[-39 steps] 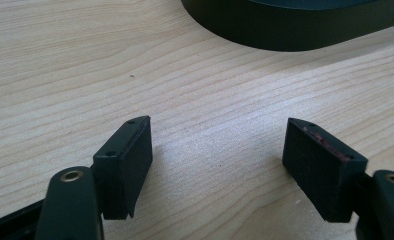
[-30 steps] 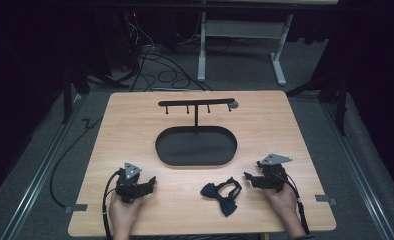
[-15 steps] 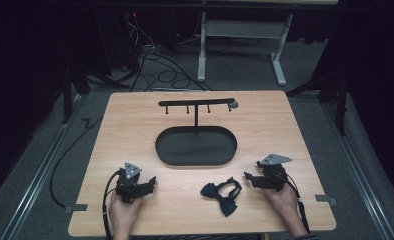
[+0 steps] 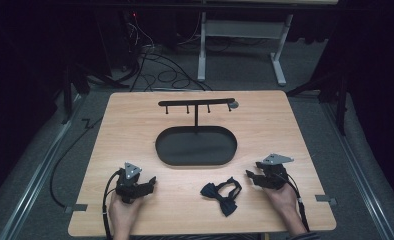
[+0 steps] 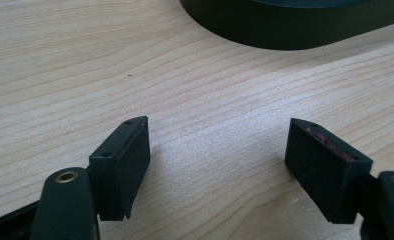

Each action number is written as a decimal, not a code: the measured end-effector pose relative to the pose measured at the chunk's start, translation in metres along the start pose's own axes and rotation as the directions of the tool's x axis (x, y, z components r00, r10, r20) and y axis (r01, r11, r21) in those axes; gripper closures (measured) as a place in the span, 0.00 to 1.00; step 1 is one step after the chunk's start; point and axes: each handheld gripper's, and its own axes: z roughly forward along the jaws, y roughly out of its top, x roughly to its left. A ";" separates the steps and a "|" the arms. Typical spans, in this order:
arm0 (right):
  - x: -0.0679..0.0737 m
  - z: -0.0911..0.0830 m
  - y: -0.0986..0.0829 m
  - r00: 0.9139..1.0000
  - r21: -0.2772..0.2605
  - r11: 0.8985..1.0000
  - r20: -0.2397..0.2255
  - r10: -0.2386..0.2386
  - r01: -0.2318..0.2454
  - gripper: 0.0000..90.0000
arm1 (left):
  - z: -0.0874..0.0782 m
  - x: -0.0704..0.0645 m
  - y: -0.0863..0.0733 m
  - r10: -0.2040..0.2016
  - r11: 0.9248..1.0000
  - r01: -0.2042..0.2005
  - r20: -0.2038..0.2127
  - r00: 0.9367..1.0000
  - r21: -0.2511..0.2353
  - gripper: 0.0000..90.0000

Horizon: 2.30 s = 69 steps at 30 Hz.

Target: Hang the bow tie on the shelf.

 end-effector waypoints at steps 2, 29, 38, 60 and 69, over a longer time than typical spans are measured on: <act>0.000 -0.001 0.000 1.000 0.001 1.000 -0.001 0.005 -0.005 0.51 | 0.000 0.000 0.000 0.000 1.000 0.000 0.000 1.000 0.000 0.30; 0.022 -0.025 0.007 0.991 -0.028 0.999 -0.135 0.015 -0.019 0.65 | 0.000 0.000 0.000 0.001 1.000 -0.001 -0.001 1.000 0.000 0.29; 0.040 -0.018 0.013 0.979 -0.023 1.000 -0.203 -0.016 0.011 0.65 | 0.000 0.000 0.000 0.001 1.000 -0.001 -0.001 1.000 0.000 0.29; 0.045 -0.005 0.012 0.962 0.036 0.998 -0.269 -0.041 0.052 1.00 | 0.000 0.000 0.000 0.000 1.000 0.000 0.001 1.000 0.001 0.29; 0.050 -0.012 0.026 0.961 -0.011 0.998 -0.271 -0.057 0.056 1.00 | 0.000 0.000 0.000 -0.001 1.000 0.001 0.001 1.000 0.000 0.29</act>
